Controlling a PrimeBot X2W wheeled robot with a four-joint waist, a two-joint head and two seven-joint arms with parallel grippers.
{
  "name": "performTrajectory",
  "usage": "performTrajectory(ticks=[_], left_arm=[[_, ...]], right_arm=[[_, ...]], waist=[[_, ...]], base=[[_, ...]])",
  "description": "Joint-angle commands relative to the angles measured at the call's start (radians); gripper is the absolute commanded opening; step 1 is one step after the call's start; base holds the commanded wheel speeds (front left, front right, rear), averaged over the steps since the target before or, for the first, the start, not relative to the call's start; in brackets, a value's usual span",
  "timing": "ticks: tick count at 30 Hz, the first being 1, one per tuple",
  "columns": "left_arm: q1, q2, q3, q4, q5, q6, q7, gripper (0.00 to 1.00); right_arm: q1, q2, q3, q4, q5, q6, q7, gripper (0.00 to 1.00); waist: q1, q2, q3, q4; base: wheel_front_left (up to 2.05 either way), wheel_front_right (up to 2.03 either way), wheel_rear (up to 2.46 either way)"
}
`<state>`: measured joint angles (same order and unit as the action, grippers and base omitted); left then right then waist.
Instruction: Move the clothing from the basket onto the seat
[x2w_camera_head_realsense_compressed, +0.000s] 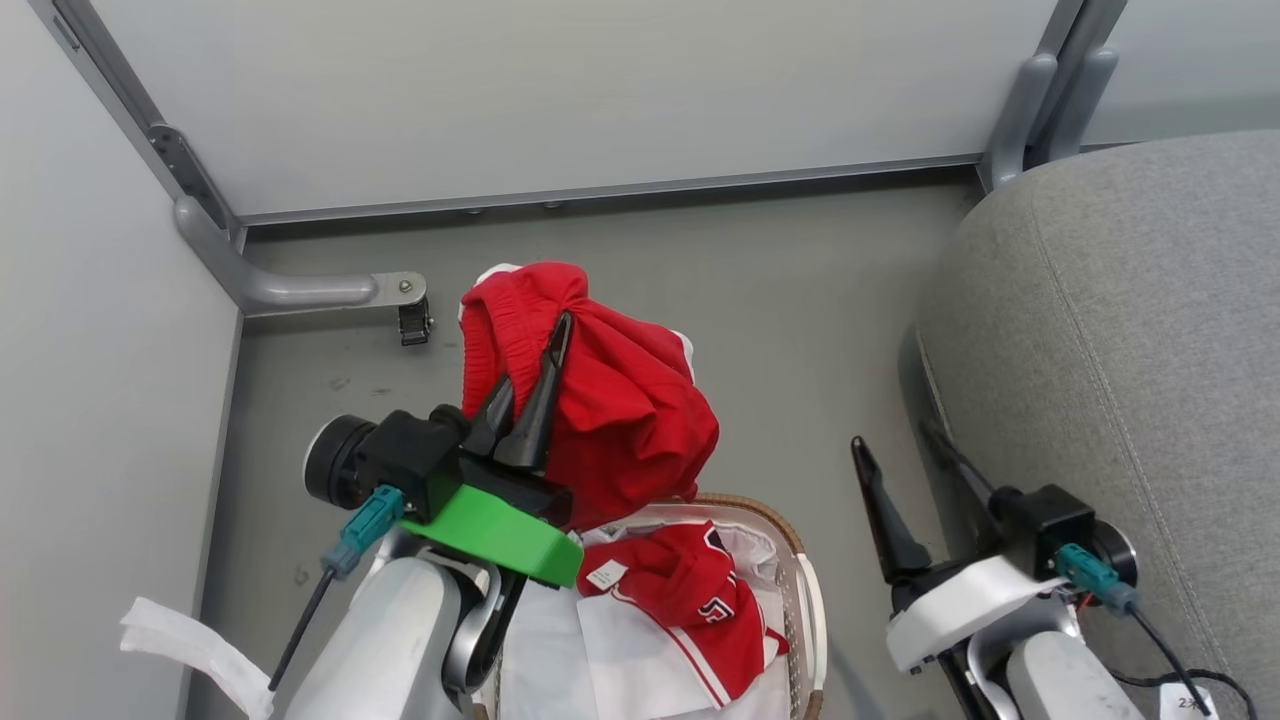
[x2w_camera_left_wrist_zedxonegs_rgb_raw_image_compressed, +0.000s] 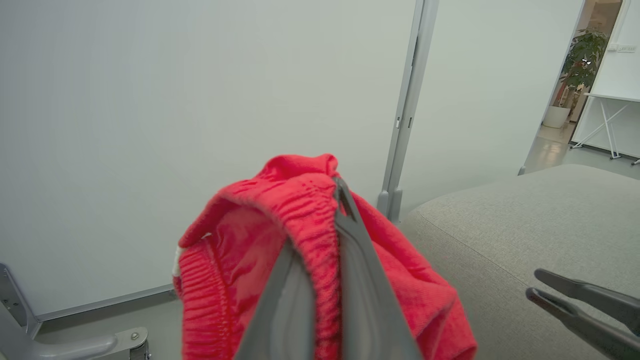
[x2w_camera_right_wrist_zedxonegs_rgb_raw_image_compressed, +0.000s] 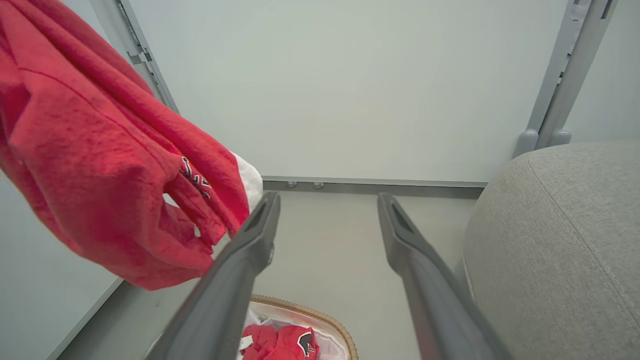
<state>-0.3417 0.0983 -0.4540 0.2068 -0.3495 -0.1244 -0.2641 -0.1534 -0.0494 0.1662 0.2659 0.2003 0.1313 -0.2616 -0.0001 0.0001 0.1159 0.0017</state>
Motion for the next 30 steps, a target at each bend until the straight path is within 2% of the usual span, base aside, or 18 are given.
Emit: performTrajectory(ticks=[1, 8, 14, 27, 28, 29, 30], left_arm=[[0.013, -0.005, 0.005, -0.006, 0.011, -0.007, 0.000, 0.00], [0.014, -0.013, -0.018, 0.003, -0.005, -0.007, 0.000, 0.00], [0.008, -0.013, -0.044, 0.008, -0.019, -0.007, 0.000, 0.00], [-0.006, -0.026, -0.117, 0.002, -0.053, -0.007, 0.000, 0.00], [-0.005, -0.027, -0.123, 0.003, -0.058, -0.007, 0.000, 0.00], [-0.005, -0.028, -0.127, 0.004, -0.061, -0.007, 0.000, 0.00], [-0.006, -0.029, -0.127, -0.002, -0.066, -0.007, 0.000, 0.00]], right_arm=[[0.005, -0.003, 0.029, 0.004, 0.003, -0.001, -0.005, 1.00], [-0.080, -0.003, 0.255, -0.030, 0.043, -0.001, -0.005, 1.00], [-0.174, -0.003, 0.379, -0.043, 0.056, -0.001, -0.005, 1.00], [-0.308, -0.003, 0.440, 0.121, 0.068, -0.001, -0.005, 1.00], [-0.312, -0.003, 0.447, 0.133, 0.076, -0.001, -0.005, 0.79], [-0.314, -0.003, 0.452, 0.140, 0.086, -0.001, -0.005, 0.23], [-0.318, -0.003, 0.459, 0.147, 0.099, -0.001, -0.005, 0.00]], waist=[[0.0001, -0.0001, -0.003, 0.000], [0.0001, -0.0001, 0.001, 0.007], [0.0001, -0.0001, 0.007, 0.016], [0.0001, -0.0001, 0.020, 0.066], [0.0001, -0.0001, 0.021, 0.070], [0.0001, -0.0001, 0.021, 0.072], [0.0001, -0.0001, 0.022, 0.075]], base=[[0.00, 0.00, 0.00], [0.00, 0.00, 0.00], [0.00, 0.00, 0.00], [0.00, 0.00, 0.00], [0.00, 0.00, 0.00], [0.00, 0.00, 0.00], [0.00, 0.00, 0.00]])
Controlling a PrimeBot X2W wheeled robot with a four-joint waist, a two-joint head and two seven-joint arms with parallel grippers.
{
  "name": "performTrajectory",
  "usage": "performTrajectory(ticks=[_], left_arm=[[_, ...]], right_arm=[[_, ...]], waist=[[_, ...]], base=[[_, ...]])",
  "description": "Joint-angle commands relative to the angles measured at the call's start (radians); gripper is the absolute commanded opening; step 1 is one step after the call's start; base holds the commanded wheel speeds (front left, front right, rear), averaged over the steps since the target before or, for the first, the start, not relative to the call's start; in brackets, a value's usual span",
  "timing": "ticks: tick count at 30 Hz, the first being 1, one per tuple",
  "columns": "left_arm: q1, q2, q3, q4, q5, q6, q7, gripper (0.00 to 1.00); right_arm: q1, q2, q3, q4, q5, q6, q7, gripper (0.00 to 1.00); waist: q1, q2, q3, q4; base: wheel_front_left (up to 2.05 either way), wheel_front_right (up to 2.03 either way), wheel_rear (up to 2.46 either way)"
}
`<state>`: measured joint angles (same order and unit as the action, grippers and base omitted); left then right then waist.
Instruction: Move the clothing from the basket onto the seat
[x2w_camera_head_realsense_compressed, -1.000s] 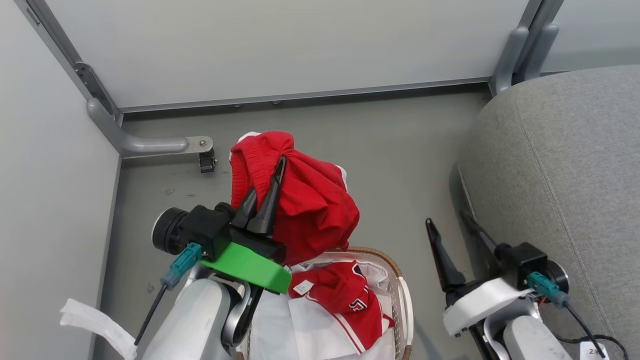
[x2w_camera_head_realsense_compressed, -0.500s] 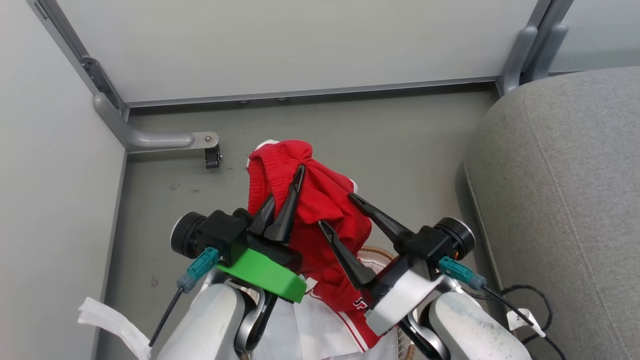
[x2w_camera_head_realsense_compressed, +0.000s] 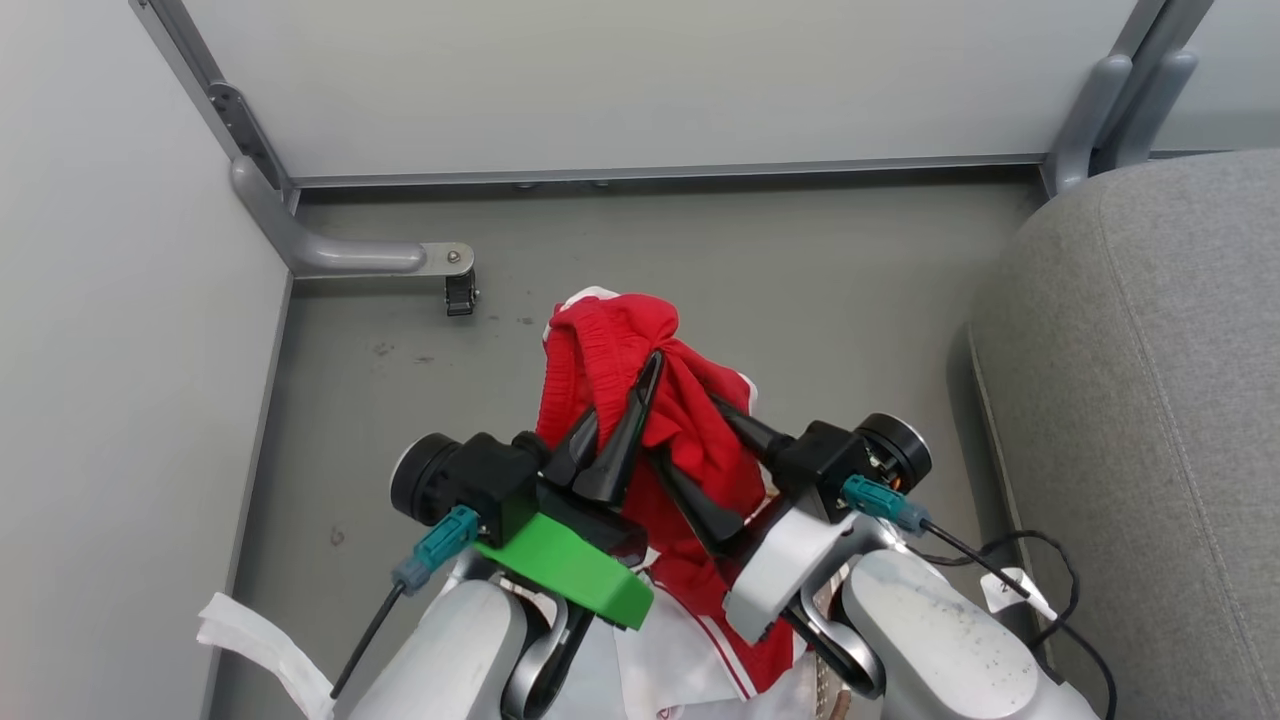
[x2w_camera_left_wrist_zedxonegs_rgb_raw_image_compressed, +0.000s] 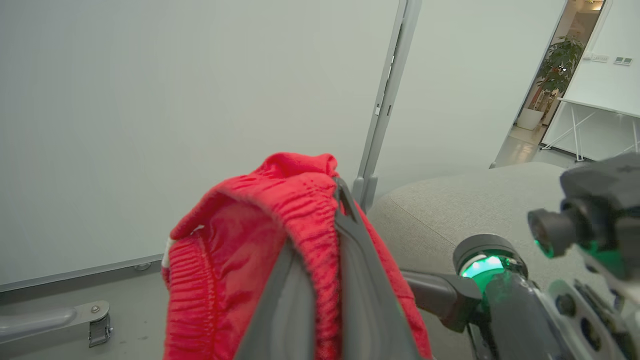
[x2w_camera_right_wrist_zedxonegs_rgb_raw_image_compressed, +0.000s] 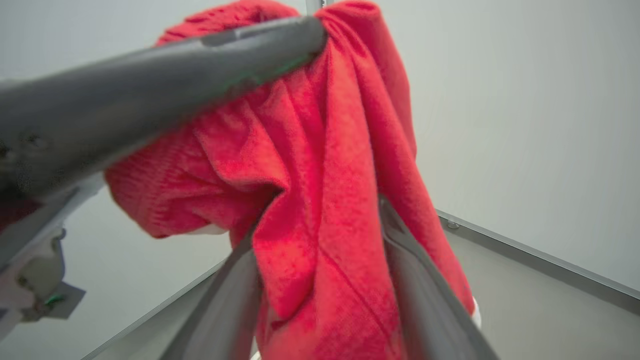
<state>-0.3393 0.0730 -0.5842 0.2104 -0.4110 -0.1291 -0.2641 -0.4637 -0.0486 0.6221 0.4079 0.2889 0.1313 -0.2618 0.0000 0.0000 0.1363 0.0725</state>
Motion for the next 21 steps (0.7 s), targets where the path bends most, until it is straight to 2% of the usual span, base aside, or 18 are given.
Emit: performTrajectory(ticks=[1, 8, 9, 10, 17, 21], left_arm=[[-0.008, -0.004, 0.001, -0.007, -0.008, -0.003, 0.000, 0.00], [-0.003, 0.007, 0.010, -0.020, -0.008, -0.002, 0.000, 0.00], [-0.002, 0.008, 0.013, -0.022, -0.005, -0.002, 0.000, 0.53], [0.003, 0.010, 0.019, -0.021, -0.003, -0.002, 0.000, 1.00], [0.024, 0.029, 0.034, -0.019, 0.026, -0.001, 0.000, 1.00], [0.035, 0.038, 0.047, -0.021, 0.039, -0.001, 0.000, 1.00]], right_arm=[[-0.012, -0.004, 0.005, 0.008, 0.015, -0.001, -0.005, 0.00], [0.007, -0.005, -0.028, 0.002, 0.049, -0.001, -0.005, 0.00], [0.010, -0.005, -0.034, 0.002, 0.047, -0.001, -0.005, 0.00], [0.016, -0.005, -0.036, 0.002, 0.049, -0.001, -0.005, 0.00], [0.052, -0.004, -0.084, -0.020, 0.035, -0.001, -0.005, 0.00], [0.077, -0.004, -0.113, -0.039, 0.025, -0.001, -0.005, 0.00]], waist=[[0.0000, 0.0000, 0.003, 0.006], [0.0000, 0.0000, 0.009, -0.001], [0.0000, 0.0000, 0.010, -0.004], [0.0000, 0.0000, 0.010, -0.010], [0.0000, 0.0000, 0.017, -0.068], [0.0000, 0.0000, 0.026, -0.137]], base=[[0.00, 0.00, 0.00], [0.00, 0.00, 0.00], [0.00, 0.00, 0.00], [0.00, 0.00, 0.00], [0.00, 0.00, 0.00], [0.00, 0.00, 0.00]])
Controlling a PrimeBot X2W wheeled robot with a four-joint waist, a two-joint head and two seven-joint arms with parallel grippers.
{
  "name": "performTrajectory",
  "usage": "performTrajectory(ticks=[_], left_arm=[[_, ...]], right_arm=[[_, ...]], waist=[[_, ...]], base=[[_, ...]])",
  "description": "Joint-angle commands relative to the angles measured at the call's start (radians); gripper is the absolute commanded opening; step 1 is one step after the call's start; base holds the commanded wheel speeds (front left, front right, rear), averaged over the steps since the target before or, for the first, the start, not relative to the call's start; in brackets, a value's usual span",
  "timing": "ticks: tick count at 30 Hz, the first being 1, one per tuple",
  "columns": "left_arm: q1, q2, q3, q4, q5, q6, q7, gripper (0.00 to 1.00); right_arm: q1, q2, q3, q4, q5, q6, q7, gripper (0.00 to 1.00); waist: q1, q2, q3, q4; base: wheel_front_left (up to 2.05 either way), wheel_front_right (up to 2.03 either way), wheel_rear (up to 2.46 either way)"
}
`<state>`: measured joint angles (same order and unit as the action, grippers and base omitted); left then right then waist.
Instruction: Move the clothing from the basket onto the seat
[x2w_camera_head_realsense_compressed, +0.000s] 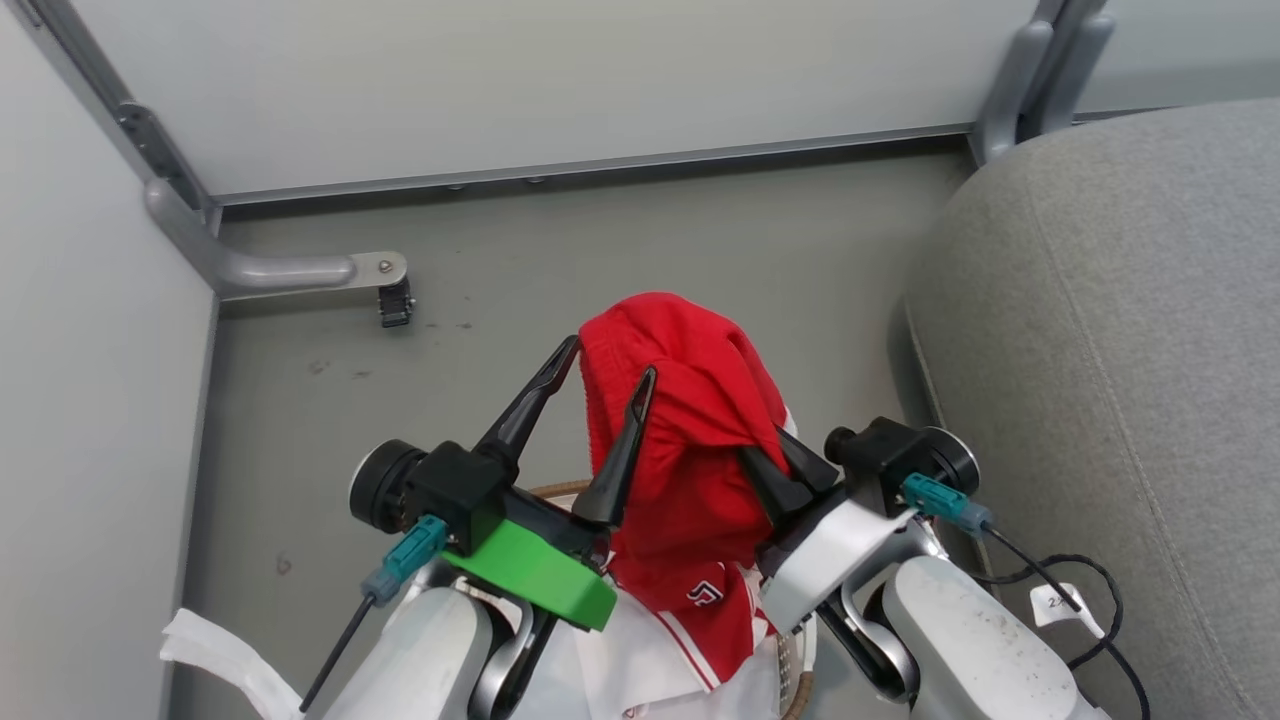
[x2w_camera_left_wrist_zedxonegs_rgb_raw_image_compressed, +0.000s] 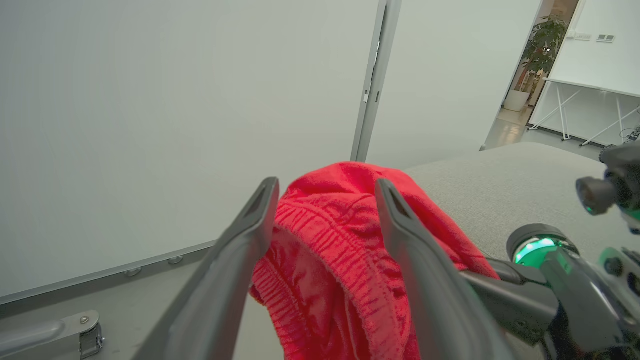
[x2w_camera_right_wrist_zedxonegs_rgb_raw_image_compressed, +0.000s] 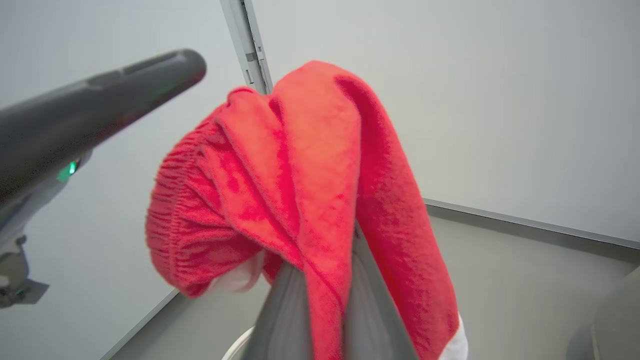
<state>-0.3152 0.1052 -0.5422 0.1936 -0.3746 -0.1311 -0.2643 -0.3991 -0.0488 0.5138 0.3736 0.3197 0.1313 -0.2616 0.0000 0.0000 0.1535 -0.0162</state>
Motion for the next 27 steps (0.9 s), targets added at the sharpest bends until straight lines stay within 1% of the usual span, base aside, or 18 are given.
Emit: performTrajectory(ticks=[1, 10, 16, 19, 22, 27], left_arm=[[0.013, 0.011, 0.007, -0.003, 0.008, 0.001, 0.000, 1.00], [0.027, 0.030, 0.046, -0.021, 0.043, 0.001, 0.000, 1.00], [0.041, 0.032, 0.063, -0.035, 0.071, 0.001, 0.000, 1.00], [0.042, 0.038, 0.064, -0.033, 0.080, 0.001, 0.000, 1.00], [0.031, 0.051, 0.059, -0.033, 0.087, 0.001, 0.000, 1.00], [-0.001, 0.078, 0.036, -0.043, 0.085, 0.001, 0.000, 1.00]], right_arm=[[0.018, -0.004, -0.015, -0.011, -0.008, -0.001, -0.005, 0.00], [0.098, -0.003, -0.095, -0.081, -0.025, -0.001, -0.005, 0.00], [0.137, -0.003, -0.135, -0.125, -0.039, -0.001, -0.005, 0.00], [0.138, -0.003, -0.159, -0.141, -0.044, -0.001, -0.005, 0.00], [0.107, -0.003, -0.203, -0.154, -0.070, -0.001, -0.005, 0.00], [0.026, -0.003, -0.305, -0.154, -0.135, -0.001, -0.005, 0.00]], waist=[[0.0000, 0.0000, 0.011, -0.069], [0.0000, 0.0000, 0.032, -0.251], [0.0000, 0.0000, 0.053, -0.338], [0.0000, 0.0000, 0.067, -0.368], [0.0000, 0.0000, 0.094, -0.386], [0.0000, 0.0000, 0.159, -0.387]], base=[[0.00, 0.00, 0.00], [0.00, 0.00, 0.00], [0.00, 0.00, 0.00], [0.00, 0.00, 0.00], [0.00, 0.00, 0.00], [0.00, 0.00, 0.00]])
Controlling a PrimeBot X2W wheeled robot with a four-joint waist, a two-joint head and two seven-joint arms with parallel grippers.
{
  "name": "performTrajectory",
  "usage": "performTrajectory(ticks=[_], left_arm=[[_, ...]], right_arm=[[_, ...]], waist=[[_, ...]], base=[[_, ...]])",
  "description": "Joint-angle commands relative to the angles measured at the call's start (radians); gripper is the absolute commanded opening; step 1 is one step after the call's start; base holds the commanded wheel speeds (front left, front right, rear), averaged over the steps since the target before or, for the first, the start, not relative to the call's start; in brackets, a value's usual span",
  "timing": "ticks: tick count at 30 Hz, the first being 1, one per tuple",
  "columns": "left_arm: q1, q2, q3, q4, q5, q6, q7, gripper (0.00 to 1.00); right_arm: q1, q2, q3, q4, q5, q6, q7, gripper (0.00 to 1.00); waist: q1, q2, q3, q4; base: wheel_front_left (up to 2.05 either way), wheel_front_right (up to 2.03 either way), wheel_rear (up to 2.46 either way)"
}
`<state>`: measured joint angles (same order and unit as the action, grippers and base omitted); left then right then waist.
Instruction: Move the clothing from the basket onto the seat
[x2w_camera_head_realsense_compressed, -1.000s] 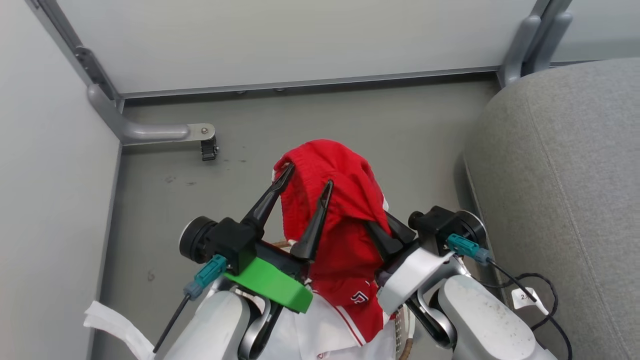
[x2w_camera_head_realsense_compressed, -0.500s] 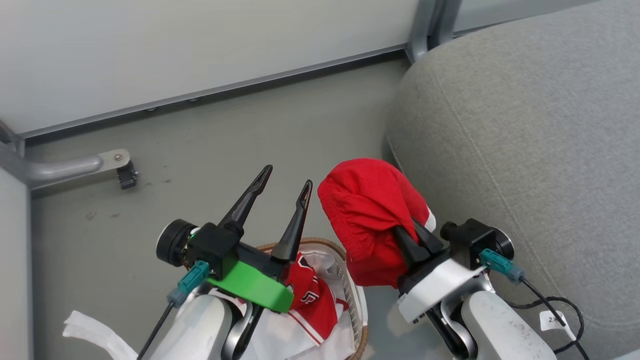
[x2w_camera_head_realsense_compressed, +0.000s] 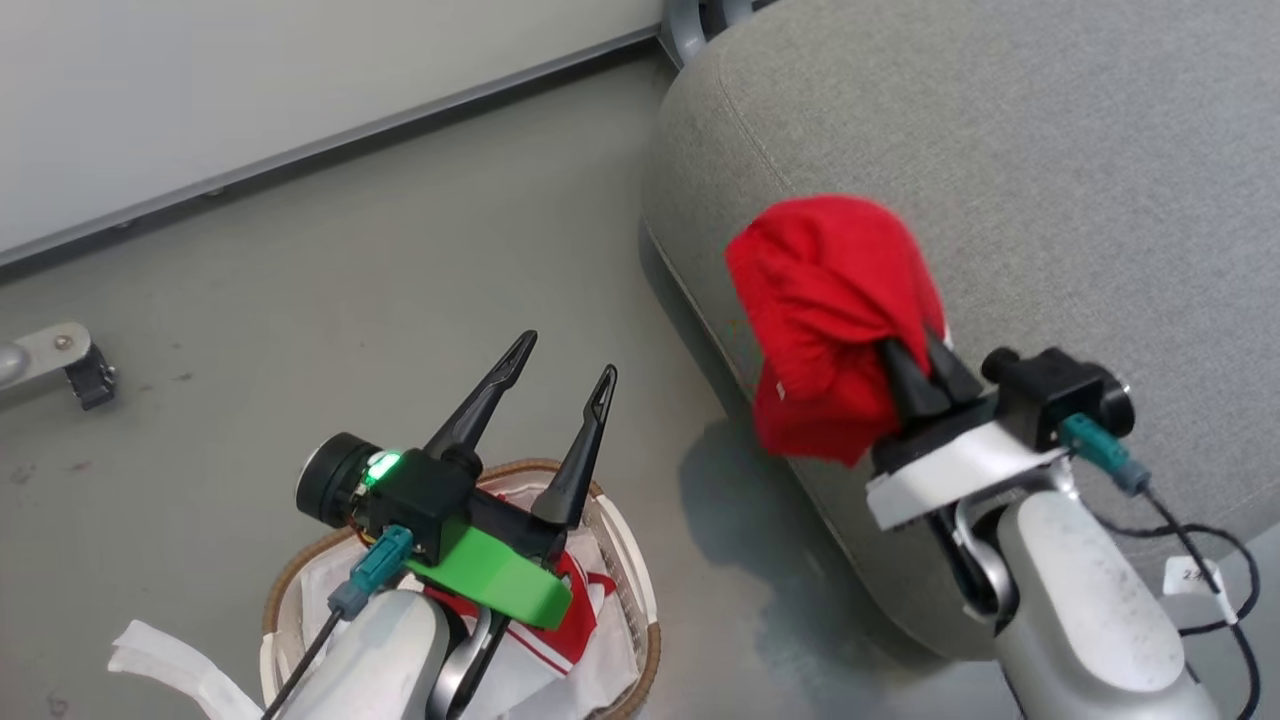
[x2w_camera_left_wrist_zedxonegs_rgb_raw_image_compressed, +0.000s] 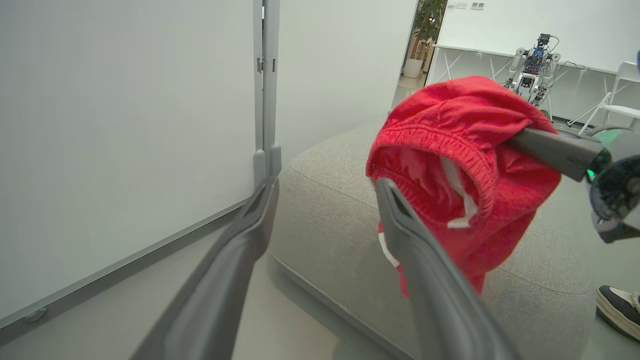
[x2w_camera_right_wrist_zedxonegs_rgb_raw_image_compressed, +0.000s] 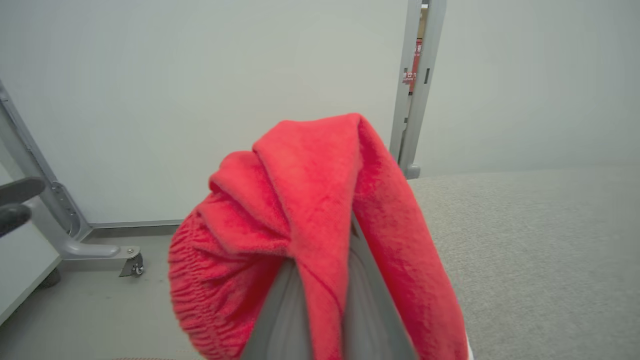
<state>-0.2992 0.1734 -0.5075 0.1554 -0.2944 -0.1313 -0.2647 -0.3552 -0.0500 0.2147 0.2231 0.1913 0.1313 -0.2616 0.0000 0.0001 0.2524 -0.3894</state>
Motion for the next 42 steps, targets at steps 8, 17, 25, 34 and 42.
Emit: performTrajectory(ticks=[8, 17, 25, 34, 42], left_arm=[[-0.078, 0.078, -0.032, -0.027, -0.003, 0.001, 0.001, 1.00], [-0.150, 0.145, -0.062, -0.056, -0.028, 0.001, 0.001, 1.00], [-0.196, 0.178, -0.053, -0.083, -0.037, 0.001, 0.001, 1.00], [-0.211, 0.191, -0.038, -0.084, -0.047, 0.001, 0.001, 1.00], [-0.205, 0.179, -0.025, -0.059, -0.047, 0.001, 0.001, 1.00]], right_arm=[[-0.219, -0.044, -0.184, 0.024, -0.093, -0.001, -0.005, 0.00], [-0.460, -0.119, -0.371, 0.141, -0.167, -0.001, -0.005, 0.00], [-0.605, -0.208, -0.551, 0.244, -0.273, -0.001, 0.030, 0.00], [-0.620, -0.231, -0.757, 0.265, -0.385, -0.001, 0.103, 0.00], [-0.572, -0.172, -0.856, 0.280, -0.405, -0.001, 0.082, 1.00]], waist=[[0.0000, -0.0001, 0.196, 0.026], [0.0000, -0.0001, 0.344, 0.080], [0.0000, -0.0001, 0.449, 0.137], [0.0000, -0.0001, 0.511, 0.170], [0.0000, -0.0001, 0.481, 0.162]], base=[[0.00, 0.00, 0.00], [0.00, 0.00, 0.00], [0.00, 0.00, 0.00], [0.00, 0.00, 0.00], [0.00, 0.00, 0.00]])
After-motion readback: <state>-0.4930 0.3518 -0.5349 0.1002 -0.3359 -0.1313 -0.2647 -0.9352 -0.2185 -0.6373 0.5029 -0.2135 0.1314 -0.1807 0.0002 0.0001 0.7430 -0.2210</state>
